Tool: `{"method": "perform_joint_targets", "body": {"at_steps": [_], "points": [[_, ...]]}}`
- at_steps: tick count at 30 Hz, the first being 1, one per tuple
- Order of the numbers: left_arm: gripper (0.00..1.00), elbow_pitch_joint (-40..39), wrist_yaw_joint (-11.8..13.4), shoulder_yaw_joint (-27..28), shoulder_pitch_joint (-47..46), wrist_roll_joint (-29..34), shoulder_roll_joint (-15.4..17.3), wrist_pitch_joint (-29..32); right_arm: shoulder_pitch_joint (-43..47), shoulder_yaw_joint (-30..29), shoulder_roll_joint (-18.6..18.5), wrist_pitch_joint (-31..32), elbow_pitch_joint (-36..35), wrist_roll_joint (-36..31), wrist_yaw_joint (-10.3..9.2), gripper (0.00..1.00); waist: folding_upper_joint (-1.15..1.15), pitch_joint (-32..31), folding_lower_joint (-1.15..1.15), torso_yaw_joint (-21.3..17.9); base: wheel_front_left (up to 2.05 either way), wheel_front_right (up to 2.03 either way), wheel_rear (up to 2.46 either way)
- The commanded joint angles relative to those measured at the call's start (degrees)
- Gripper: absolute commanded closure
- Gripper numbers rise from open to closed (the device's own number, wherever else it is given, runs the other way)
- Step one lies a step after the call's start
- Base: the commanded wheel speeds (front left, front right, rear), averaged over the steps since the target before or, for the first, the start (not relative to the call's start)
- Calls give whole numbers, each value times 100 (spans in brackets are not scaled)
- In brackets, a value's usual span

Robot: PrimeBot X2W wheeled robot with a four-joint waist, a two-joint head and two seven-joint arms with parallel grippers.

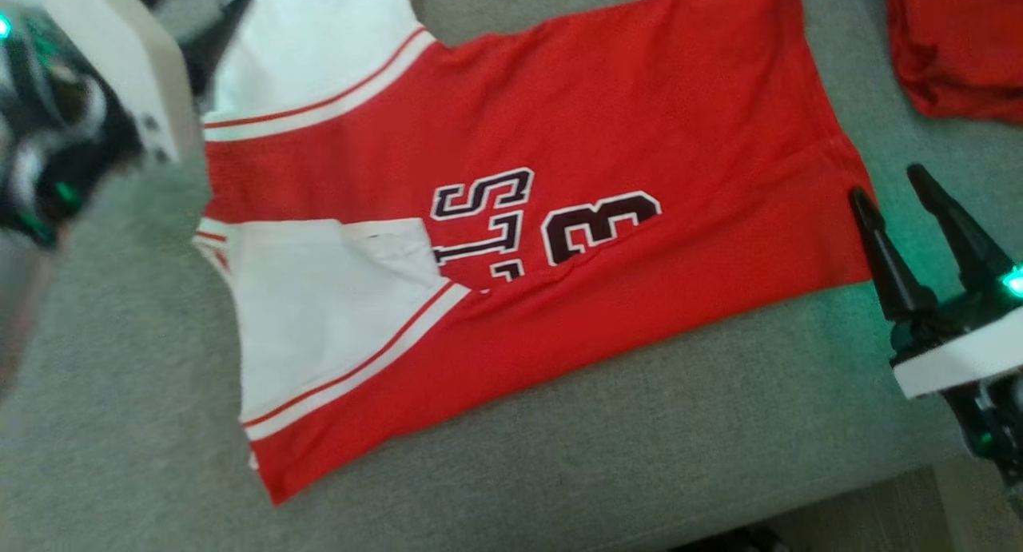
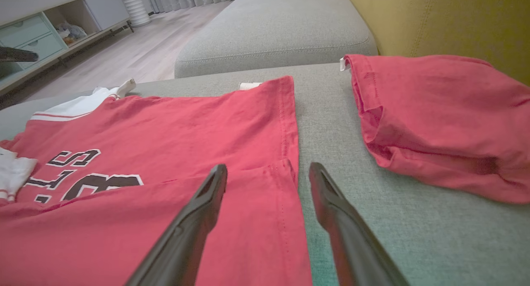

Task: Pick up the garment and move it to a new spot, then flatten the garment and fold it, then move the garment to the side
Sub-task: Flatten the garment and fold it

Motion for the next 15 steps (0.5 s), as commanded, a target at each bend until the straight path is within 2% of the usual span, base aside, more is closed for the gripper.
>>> {"method": "perform_joint_targets", "body": {"at_steps": [1, 7, 15], "points": [[0, 40, -18, 259, -412, -42, 249, 201, -41, 47, -120, -49, -167, -41, 39, 0, 0, 260, -2, -228, 0, 0, 0], [0, 932, 121, 236, -1229, -224, 186, 1054, -217, 158, -19, -76, -123, -31, 39, 0, 0, 634, -2, -432, 0, 0, 0], [0, 1470, 158, 113, -1650, 142, 429, 1168, -559, 445, 118, -120, 33, -1, 39, 0, 0, 915, -2, -678, 0, 0, 0]]}}
